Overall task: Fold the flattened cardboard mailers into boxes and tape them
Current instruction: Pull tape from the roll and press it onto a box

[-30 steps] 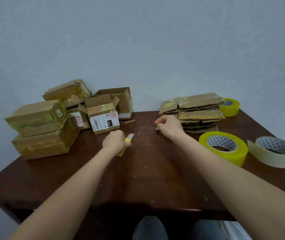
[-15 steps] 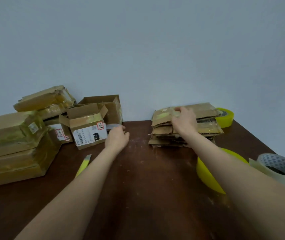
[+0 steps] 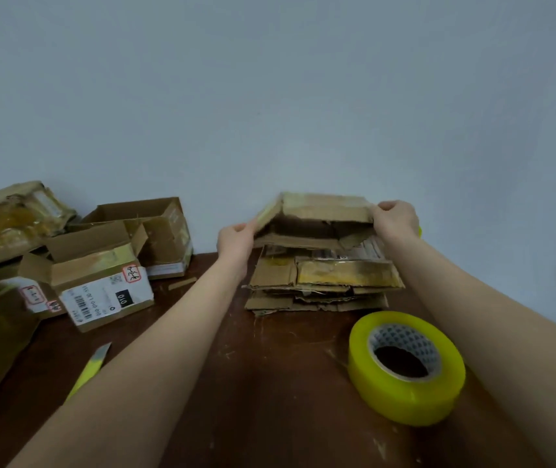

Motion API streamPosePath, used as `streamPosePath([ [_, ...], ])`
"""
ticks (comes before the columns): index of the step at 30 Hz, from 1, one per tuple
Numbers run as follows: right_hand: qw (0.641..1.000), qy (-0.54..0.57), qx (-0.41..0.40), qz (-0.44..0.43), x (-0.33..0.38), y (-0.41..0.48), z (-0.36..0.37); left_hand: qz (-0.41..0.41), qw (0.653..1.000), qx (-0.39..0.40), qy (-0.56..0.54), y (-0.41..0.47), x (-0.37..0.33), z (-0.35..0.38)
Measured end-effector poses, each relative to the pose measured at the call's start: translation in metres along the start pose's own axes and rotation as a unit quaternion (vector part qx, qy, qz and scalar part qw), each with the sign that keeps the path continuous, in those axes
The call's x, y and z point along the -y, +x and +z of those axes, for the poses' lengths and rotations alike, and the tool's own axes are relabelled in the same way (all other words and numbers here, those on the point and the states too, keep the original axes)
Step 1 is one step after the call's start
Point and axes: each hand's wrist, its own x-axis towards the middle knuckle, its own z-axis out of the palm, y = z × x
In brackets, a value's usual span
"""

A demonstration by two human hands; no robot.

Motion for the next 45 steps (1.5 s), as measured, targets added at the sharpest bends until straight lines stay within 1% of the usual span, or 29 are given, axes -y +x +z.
streamPosePath([
  [1, 0.998, 0.060, 0.005, -0.004, 0.006, -0.005, 0.002, 0.013, 0.999, -0.012, -0.040, -0.004, -0.007, -0.001],
  [3, 0.989, 0.144, 0.034, -0.013, 0.020, -0.016, 0.008, 0.052, 0.995, -0.005, -0.086, -0.016, -0.025, -0.004],
  [6, 0.981, 0.178, 0.055, -0.048, 0.036, -0.036, 0.010, 0.107, 0.987, 0.019, -0.121, -0.042, -0.050, -0.017],
  [8, 0.978, 0.187, 0.054, -0.070, 0.041, -0.052, 0.006, 0.105, 0.980, 0.054, -0.159, -0.062, -0.060, -0.037],
  [10, 0.976, 0.191, 0.051, -0.096, 0.042, -0.073, 0.001, 0.092, 0.975, 0.103, -0.173, -0.077, -0.062, -0.062],
  [12, 0.968, 0.207, 0.060, -0.132, 0.042, -0.099, -0.003, 0.075, 0.977, 0.141, -0.143, -0.087, -0.061, -0.090],
  [14, 0.960, 0.216, 0.083, -0.160, 0.036, -0.131, -0.004, 0.060, 0.980, 0.153, -0.117, -0.098, -0.055, -0.119],
  [16, 0.949, 0.228, 0.126, -0.175, 0.024, -0.161, -0.005, 0.043, 0.981, 0.150, -0.117, -0.109, -0.043, -0.150],
  [18, 0.937, 0.225, 0.197, -0.178, 0.007, -0.186, -0.004, 0.051, 0.978, 0.162, -0.122, -0.124, -0.025, -0.178],
  [19, 0.935, 0.211, 0.231, -0.166, -0.003, -0.195, -0.004, 0.067, 0.975, 0.174, -0.119, -0.133, -0.015, -0.190],
  [22, 0.939, 0.138, 0.299, -0.102, -0.021, -0.209, -0.008, 0.101, 0.968, 0.206, -0.102, -0.162, 0.016, -0.215],
  [24, 0.918, 0.130, 0.364, -0.092, -0.026, -0.215, -0.007, 0.112, 0.960, 0.235, -0.104, -0.180, 0.034, -0.222],
  [26, 0.884, 0.171, 0.426, -0.083, -0.029, -0.222, -0.005, 0.096, 0.958, 0.253, -0.099, -0.191, 0.048, -0.225],
  [27, 0.871, 0.199, 0.443, -0.078, -0.030, -0.225, -0.004, 0.085, 0.959, 0.255, -0.088, -0.193, 0.052, -0.226],
  [28, 0.863, 0.220, 0.448, -0.077, -0.030, -0.227, -0.003, 0.081, 0.962, 0.249, -0.071, -0.191, 0.057, -0.228],
  [30, 0.861, 0.232, 0.442, -0.098, -0.029, -0.229, 0.000, 0.087, 0.969, 0.228, -0.029, -0.189, 0.058, -0.231],
  [32, 0.866, 0.198, 0.436, -0.144, -0.025, -0.228, 0.001, 0.094, 0.978, 0.186, -0.019, -0.184, 0.054, -0.230],
  [34, 0.871, 0.142, 0.432, -0.187, -0.024, -0.226, 0.003, 0.123, 0.982, 0.138, -0.036, -0.181, 0.047, -0.223],
  [37, 0.876, 0.097, 0.414, -0.226, -0.028, -0.228, 0.003, 0.190, 0.976, 0.109, -0.023, -0.176, 0.044, -0.211],
  [39, 0.882, 0.085, 0.388, -0.251, -0.034, -0.227, 0.003, 0.211, 0.974, 0.076, -0.020, -0.175, 0.045, -0.205],
  [42, 0.887, 0.105, 0.352, -0.279, -0.034, -0.226, -0.001, 0.251, 0.967, 0.032, 0.012, -0.170, 0.043, -0.201],
  [45, 0.894, 0.104, 0.329, -0.285, -0.029, -0.223, -0.004, 0.278, 0.958, 0.022, 0.067, -0.164, 0.035, -0.204],
])
